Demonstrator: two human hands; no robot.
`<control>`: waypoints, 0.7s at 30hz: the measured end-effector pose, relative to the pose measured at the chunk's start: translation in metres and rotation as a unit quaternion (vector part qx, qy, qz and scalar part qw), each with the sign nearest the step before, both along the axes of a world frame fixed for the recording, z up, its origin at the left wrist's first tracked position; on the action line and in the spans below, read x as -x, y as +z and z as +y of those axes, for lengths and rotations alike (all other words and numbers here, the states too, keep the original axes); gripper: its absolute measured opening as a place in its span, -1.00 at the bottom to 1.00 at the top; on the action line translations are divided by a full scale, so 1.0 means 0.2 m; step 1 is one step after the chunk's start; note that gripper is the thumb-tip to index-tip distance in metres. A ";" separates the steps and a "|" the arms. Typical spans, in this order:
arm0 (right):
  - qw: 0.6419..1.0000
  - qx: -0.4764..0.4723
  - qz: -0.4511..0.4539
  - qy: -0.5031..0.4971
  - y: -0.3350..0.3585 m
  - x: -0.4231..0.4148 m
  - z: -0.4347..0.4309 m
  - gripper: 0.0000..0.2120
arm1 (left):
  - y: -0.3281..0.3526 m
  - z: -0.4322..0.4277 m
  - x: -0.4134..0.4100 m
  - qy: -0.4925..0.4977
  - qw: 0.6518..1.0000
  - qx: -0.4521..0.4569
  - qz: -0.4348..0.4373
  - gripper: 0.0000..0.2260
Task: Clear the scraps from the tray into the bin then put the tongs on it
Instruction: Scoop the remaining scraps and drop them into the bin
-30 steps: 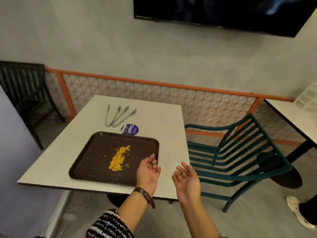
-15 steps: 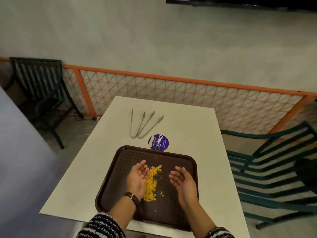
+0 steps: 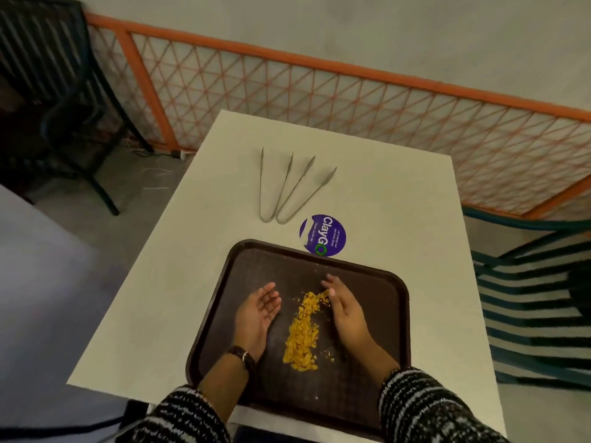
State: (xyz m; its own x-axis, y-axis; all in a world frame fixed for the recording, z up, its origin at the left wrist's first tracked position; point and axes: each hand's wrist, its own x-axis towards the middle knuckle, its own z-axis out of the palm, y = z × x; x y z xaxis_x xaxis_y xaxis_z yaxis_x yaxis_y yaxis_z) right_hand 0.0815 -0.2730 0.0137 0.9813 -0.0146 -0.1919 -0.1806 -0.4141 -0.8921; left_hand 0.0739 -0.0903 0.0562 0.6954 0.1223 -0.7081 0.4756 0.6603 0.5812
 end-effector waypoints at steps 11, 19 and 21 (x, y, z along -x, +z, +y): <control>0.947 0.137 -0.071 0.281 -0.19 -0.04 0.04 -0.38 | -0.18 0.12 -0.01 0.050 0.998 -0.025 0.020 -0.79; 0.951 0.007 -0.025 0.308 -0.13 0.23 0.05 -0.47 | -0.20 0.12 0.02 0.020 0.998 -0.056 0.009 -0.79; 0.974 -0.018 -0.020 0.223 -0.11 0.28 0.02 -0.48 | -0.20 0.11 0.04 -0.028 0.985 -0.164 -0.033 -0.80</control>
